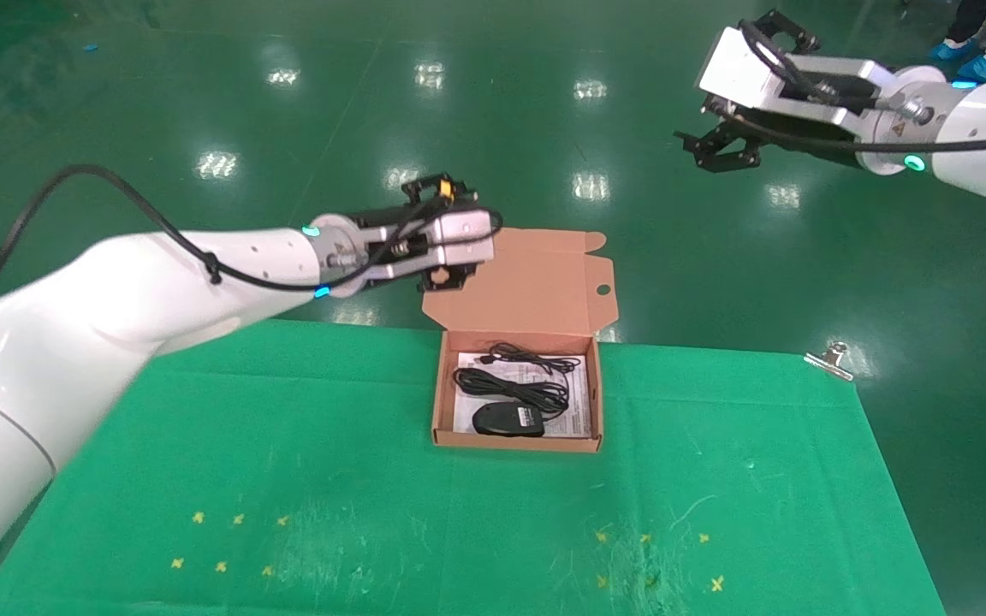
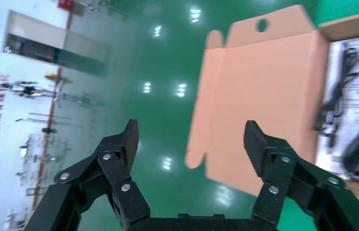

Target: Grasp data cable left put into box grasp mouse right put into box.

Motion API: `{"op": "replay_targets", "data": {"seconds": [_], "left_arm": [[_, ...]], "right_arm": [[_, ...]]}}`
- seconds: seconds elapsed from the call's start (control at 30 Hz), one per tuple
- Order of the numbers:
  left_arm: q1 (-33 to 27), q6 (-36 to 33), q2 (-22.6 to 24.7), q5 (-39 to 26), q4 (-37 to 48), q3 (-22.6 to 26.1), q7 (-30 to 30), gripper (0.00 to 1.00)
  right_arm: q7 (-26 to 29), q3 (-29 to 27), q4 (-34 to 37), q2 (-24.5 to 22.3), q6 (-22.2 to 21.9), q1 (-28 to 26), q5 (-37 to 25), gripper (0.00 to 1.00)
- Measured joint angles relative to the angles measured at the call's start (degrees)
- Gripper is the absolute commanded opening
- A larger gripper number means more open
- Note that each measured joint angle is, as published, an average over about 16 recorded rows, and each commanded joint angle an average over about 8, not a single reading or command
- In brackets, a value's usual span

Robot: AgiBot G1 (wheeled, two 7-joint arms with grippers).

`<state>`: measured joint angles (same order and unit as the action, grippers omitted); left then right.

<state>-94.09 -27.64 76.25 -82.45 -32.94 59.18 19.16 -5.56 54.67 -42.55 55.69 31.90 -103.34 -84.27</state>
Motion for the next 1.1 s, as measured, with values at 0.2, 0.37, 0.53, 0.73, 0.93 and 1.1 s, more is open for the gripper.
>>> {"op": "replay_targets", "data": {"seconds": [0.2, 0.37, 0.53, 0.73, 0.93, 1.1], "left_arm": [[1.4, -2.9, -2.4, 2.4, -1.9, -2.6, -2.1, 1.0], [3.9, -7.4, -5.5, 5.5, -5.0, -6.0, -4.4, 1.0], [6.7, -12.4, -9.0, 9.0, -8.5, -9.7, -6.9, 1.0], [10.1, -18.4, -13.3, 13.1, -12.8, -14.1, -10.0, 1.0], [13.0, -23.4, -16.8, 16.6, -16.3, -17.8, -12.5, 1.0], [14.4, -25.9, -18.6, 18.3, -18.1, -19.6, -13.7, 1.0]], "right_arm": [[0.6, -2.7, -1.5, -1.1, 3.5, 2.4, 2.6, 1.0], [1.9, -5.8, -4.0, -2.7, 7.8, 5.8, 6.0, 1.0], [3.4, -9.1, -6.7, -4.5, 12.4, 9.4, 9.7, 1.0], [5.1, -13.0, -9.9, -6.7, 18.0, 13.7, 14.0, 1.0], [6.5, -16.3, -12.7, -8.5, 22.6, 17.3, 17.7, 1.0], [7.3, -18.0, -14.0, -9.4, 24.9, 19.1, 19.5, 1.0]]}}
